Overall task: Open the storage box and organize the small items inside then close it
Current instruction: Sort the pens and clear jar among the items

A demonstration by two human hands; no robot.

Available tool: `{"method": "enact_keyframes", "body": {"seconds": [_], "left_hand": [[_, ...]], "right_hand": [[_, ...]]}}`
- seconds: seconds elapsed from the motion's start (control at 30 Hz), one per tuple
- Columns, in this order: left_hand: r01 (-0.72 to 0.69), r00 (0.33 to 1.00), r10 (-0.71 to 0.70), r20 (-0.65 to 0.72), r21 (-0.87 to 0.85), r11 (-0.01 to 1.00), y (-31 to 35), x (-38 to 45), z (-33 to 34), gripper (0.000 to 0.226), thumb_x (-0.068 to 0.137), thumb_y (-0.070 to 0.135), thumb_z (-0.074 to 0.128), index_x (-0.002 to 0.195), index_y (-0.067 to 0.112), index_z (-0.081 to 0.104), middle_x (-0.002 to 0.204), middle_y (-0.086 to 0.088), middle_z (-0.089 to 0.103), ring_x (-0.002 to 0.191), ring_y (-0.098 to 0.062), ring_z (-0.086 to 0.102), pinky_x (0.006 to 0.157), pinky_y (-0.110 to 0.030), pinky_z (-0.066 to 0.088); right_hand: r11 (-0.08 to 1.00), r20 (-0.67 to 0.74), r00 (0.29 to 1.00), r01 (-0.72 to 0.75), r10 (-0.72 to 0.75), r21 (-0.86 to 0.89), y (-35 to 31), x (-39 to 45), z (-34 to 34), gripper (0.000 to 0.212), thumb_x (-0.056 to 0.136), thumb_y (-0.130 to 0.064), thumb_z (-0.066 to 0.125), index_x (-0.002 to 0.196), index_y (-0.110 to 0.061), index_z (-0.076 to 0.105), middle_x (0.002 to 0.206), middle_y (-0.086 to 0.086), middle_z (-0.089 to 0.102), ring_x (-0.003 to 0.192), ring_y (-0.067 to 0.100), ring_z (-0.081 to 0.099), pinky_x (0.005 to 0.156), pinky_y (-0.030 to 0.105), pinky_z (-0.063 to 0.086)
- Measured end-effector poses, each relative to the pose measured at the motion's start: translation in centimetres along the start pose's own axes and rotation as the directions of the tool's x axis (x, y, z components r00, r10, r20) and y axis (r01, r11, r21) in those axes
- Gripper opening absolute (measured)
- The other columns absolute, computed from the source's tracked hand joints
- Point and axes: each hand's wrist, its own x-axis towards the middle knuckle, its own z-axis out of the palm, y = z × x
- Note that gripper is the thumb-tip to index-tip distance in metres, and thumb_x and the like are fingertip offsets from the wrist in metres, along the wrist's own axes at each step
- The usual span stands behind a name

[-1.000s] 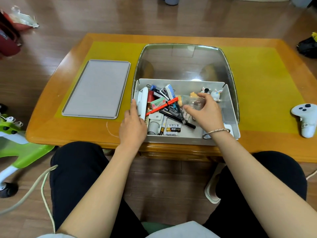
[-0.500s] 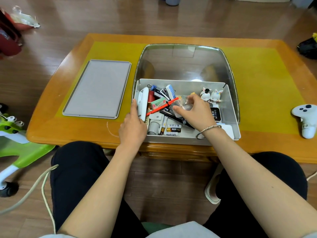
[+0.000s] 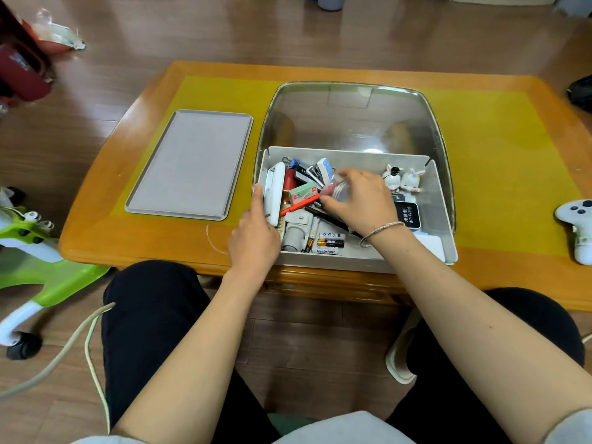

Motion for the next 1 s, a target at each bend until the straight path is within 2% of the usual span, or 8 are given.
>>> {"method": "enact_keyframes", "body": {"seconds": [0.13,0.27,0.37,0.53,0.7,0.83,0.9,1.0], "left_hand": [[0.001,1.0,-0.001,-0.008,0.016,1.0,-0.1,0.1,0.1,0.076,0.095,0.024,0.056,0.152,0.028,0.006,0.118,-0.009,0.056,0.099,-0.024,0.06,0.072,-0.044,0.057],[-0.005,1.0,0.005,-0.01,0.018,1.0,-0.2,0.1,0.2,0.077,0.095,0.024,0.057,0.152,0.029,0.006,0.119,-0.01,0.056,0.1,-0.025,0.06,0.071,-0.043,0.057],[-0.003,1.0,0.003,-0.011,0.012,1.0,-0.2,0.1,0.2,0.077,0.094,0.023,0.058,0.152,0.028,0.007,0.12,-0.01,0.056,0.101,-0.025,0.06,0.071,-0.043,0.057],[-0.013,0.999,0.014,-0.029,0.013,1.0,-0.3,0.1,0.2,0.075,0.095,0.022,0.056,0.152,0.028,0.008,0.119,-0.009,0.057,0.097,-0.023,0.06,0.066,-0.038,0.053],[-0.019,0.999,0.019,-0.044,0.007,1.0,-0.3,0.2,0.1,0.073,0.095,0.019,0.055,0.152,0.028,0.009,0.121,-0.009,0.057,0.095,-0.024,0.061,0.069,-0.042,0.056],[-0.016,0.998,0.017,-0.052,0.014,1.0,-0.5,0.3,0.3,0.074,0.095,0.017,0.055,0.152,0.029,0.009,0.121,-0.008,0.058,0.094,-0.024,0.061,0.064,-0.038,0.052],[-0.012,0.999,0.012,-0.053,0.013,1.0,-0.5,0.3,0.4,0.075,0.094,0.017,0.055,0.152,0.03,0.009,0.121,-0.008,0.057,0.094,-0.023,0.061,0.064,-0.038,0.053],[-0.016,0.999,0.017,-0.05,0.003,1.0,-0.6,0.4,0.5,0.076,0.094,0.016,0.056,0.151,0.03,0.009,0.123,-0.007,0.057,0.094,-0.024,0.061,0.067,-0.042,0.057]], "right_hand": [[0.988,-0.01,0.995,-0.096,0.098,0.12,1.8,-0.6,-0.6,0.062,0.081,-0.054,0.061,0.129,-0.016,0.047,0.127,0.008,0.052,0.114,0.026,0.053,0.093,0.038,0.045],[0.98,-0.024,0.994,-0.102,0.108,0.172,3.0,-0.8,-1.0,0.067,0.073,-0.046,0.074,0.123,-0.013,0.044,0.125,0.004,0.052,0.114,0.023,0.051,0.092,0.04,0.046],[0.977,0.04,0.999,-0.033,0.025,0.211,2.7,-0.7,-0.7,0.066,0.067,-0.033,0.081,0.121,-0.012,0.048,0.121,0.007,0.049,0.115,0.024,0.046,0.098,0.032,0.04],[0.957,0.156,0.975,0.111,-0.157,0.268,-0.1,-1.0,0.3,0.08,0.066,-0.027,0.083,0.134,-0.017,0.044,0.127,0.005,0.049,0.12,0.02,0.043,0.101,0.025,0.031],[0.911,0.245,0.91,0.244,-0.333,0.333,-1.6,-1.8,1.2,0.078,0.064,-0.029,0.085,0.132,-0.015,0.048,0.127,0.003,0.055,0.114,0.016,0.051,0.096,0.025,0.042],[0.918,0.229,0.926,0.216,-0.301,0.333,-0.7,-1.9,0.4,0.074,0.069,-0.039,0.08,0.132,-0.015,0.049,0.129,0.003,0.055,0.117,0.016,0.05,0.099,0.029,0.041],[0.938,0.17,0.958,0.175,-0.233,0.3,0.4,-1.8,0.0,0.058,0.075,-0.039,0.075,0.125,-0.016,0.055,0.121,0.003,0.058,0.109,0.016,0.054,0.093,0.026,0.04],[0.977,0.053,0.998,0.014,-0.026,0.213,2.5,-1.6,-0.5,0.03,0.082,-0.026,0.069,0.109,-0.016,0.063,0.109,0.005,0.063,0.098,0.021,0.059,0.082,0.027,0.043]]}}
